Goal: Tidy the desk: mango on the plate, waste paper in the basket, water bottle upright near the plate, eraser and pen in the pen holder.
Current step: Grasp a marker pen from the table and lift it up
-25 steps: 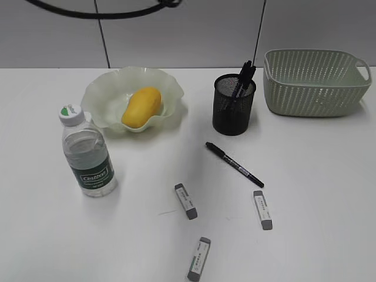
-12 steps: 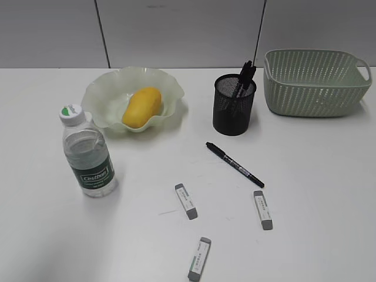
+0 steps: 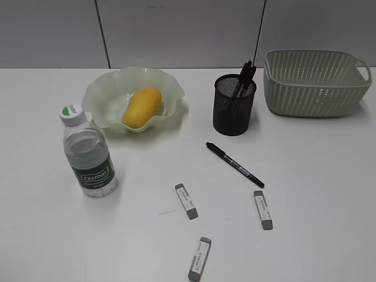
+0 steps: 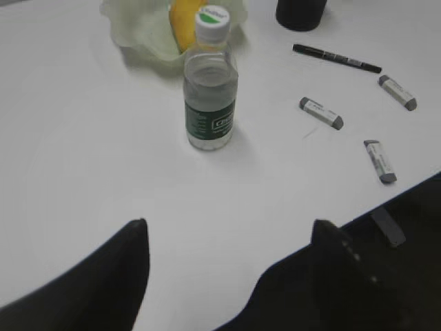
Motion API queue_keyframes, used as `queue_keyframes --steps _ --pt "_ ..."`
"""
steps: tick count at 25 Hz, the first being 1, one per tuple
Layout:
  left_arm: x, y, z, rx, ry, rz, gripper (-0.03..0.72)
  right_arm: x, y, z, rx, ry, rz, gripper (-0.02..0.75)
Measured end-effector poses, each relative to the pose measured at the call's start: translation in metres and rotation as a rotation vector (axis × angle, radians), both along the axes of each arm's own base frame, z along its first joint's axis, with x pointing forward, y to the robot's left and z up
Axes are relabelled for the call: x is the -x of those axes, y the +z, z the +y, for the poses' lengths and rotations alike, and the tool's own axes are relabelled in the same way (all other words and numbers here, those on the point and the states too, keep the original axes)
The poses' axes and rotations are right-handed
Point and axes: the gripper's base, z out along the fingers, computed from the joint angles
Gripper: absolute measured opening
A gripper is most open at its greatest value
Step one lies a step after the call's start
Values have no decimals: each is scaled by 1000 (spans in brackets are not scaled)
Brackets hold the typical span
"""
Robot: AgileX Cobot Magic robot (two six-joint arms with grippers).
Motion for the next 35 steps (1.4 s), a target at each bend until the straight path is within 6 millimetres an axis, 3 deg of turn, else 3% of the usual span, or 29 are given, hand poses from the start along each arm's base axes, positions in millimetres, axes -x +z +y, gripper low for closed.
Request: queue_keyframes --steps 7,10,13,16,19,23,26,29,35 --pt "12 -2 7 45 -46 -71 543 -1 1 1 7 9 3 339" --pt "13 -2 7 45 -45 -74 539 -20 7 11 70 40 54 339" --pt "16 -2 10 60 9 -97 527 -64 12 31 160 78 137 339" --pt "18 -2 10 58 105 -104 516 -131 5 62 247 124 248 339" --pt "20 -2 10 54 198 -107 513 -200 -11 95 312 152 379 342" --pt "22 -2 7 61 304 -102 510 -279 -41 138 367 228 497 364" --pt "23 -2 6 66 381 -100 503 -320 -64 169 391 283 553 365" --pt "24 -2 5 66 454 -102 490 -346 -88 192 406 326 633 372" --pt "25 -2 4 60 513 -105 480 -368 -135 221 448 388 765 383"
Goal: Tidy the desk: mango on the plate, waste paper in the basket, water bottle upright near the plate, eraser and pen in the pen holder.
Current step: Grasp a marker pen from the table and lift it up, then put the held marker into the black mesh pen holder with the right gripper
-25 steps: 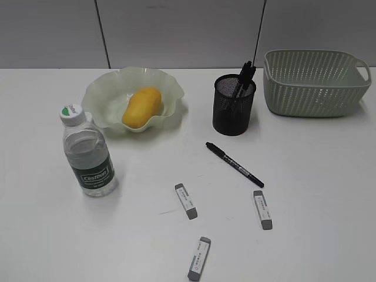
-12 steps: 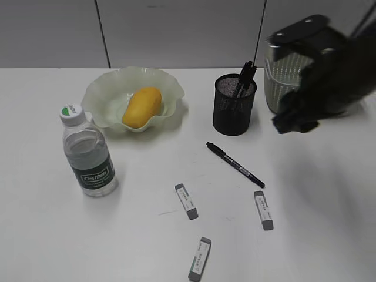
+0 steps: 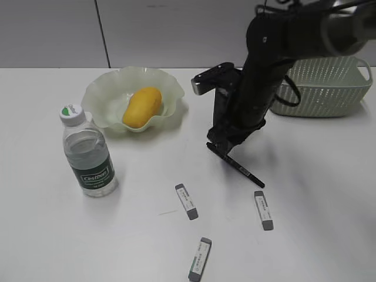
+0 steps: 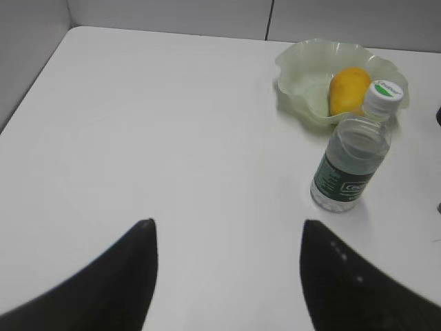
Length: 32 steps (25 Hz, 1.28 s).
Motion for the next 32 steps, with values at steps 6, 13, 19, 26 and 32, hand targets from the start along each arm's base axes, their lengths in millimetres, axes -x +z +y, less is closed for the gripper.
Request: queue_keyframes --steps 6,13,19,26,32 --pt "0 0 -1 -14 -14 0 459 -8 -33 13 31 8 66 383" --pt "0 0 -2 -19 -32 0 439 -11 -46 14 41 7 83 297" --pt "0 0 -2 -16 -33 0 435 -12 -39 16 12 -9 70 120" --pt "0 0 -2 -16 -33 0 435 -10 107 12 -435 -152 -588 120" --pt "0 0 -2 -16 -33 0 433 0 117 -22 -608 -288 -1072 120"
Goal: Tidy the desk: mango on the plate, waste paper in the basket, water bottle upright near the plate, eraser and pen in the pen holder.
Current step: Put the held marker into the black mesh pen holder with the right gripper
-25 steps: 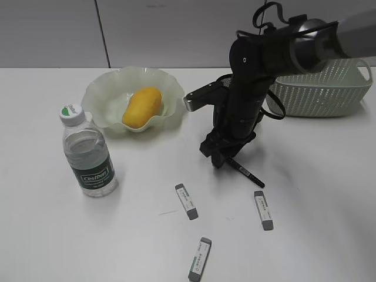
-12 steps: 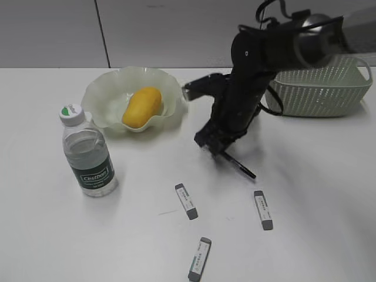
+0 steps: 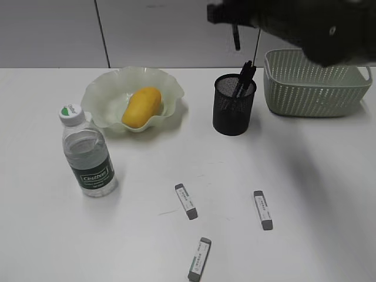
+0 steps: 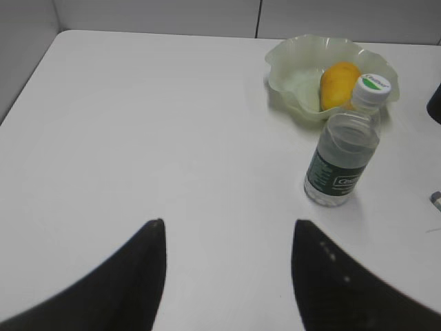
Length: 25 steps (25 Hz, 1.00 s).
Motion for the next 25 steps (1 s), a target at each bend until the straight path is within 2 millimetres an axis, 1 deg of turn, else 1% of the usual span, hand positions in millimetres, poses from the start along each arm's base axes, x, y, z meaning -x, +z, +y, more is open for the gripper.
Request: queue_keyframes --steps 4,7,9,10,11,13,14,16,18,19,20,22,24,25 --pt "0 0 0 1 -1 0 433 -13 -50 -1 0 -38 51 120" --pt "0 0 0 2 -2 0 424 -19 -81 1 11 -49 93 120" --pt "0 0 0 2 -2 0 417 -19 -93 1 14 -50 135 120" --pt "0 0 0 2 -2 0 413 -19 -96 2 17 -48 152 120" --pt "0 0 0 2 -2 0 410 -19 -98 2 21 -46 171 137" --pt "0 0 0 2 -2 0 403 -18 -100 1 25 -45 193 215" --pt "0 0 0 2 -2 0 399 -18 -101 2 29 -43 204 279" --pt "0 0 0 2 -2 0 393 -16 -97 0 38 -36 236 400" --pt "0 0 0 2 -2 0 389 -12 -79 -2 51 -25 238 457" --pt "0 0 0 2 -2 0 387 -10 -69 -4 69 -16 234 472" --pt "0 0 0 2 -2 0 386 -6 -54 -6 87 -3 218 479" --pt "0 0 0 2 -2 0 384 6 -27 -10 120 33 238 486" --pt "0 0 0 2 -2 0 383 26 1 -15 149 80 295 487" --pt "0 0 0 2 -2 0 383 38 12 -19 177 113 348 482"
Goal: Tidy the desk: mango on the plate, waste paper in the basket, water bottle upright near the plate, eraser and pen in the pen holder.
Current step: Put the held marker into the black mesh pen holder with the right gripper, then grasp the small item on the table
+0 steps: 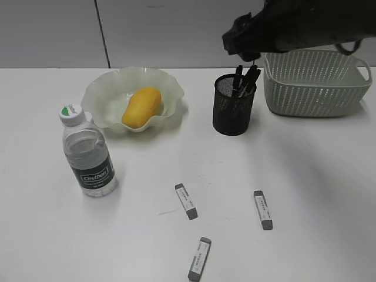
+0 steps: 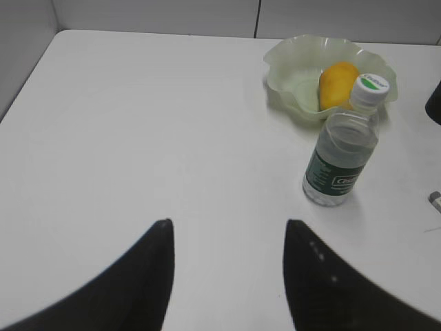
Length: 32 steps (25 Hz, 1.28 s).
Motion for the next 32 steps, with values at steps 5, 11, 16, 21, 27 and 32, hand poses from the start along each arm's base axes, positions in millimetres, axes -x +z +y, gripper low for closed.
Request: queue_keyframes --steps 5,11,16,21,27,32 --pt "0 0 0 0 0 0 381 66 30 -26 161 89 335 428" --pt "0 0 0 0 0 0 371 155 39 -81 236 -20 490 414" --pt "-1 0 0 -6 -5 4 343 237 28 -124 159 -48 412 414" --pt "-19 4 -8 -43 -83 90 327 290 17 -152 43 -42 219 414" --pt "-61 30 -30 -97 -303 93 276 320 7 -167 -38 -36 73 412" --pt "-102 44 -52 -11 -454 99 267 323 7 -169 -49 -36 53 394"
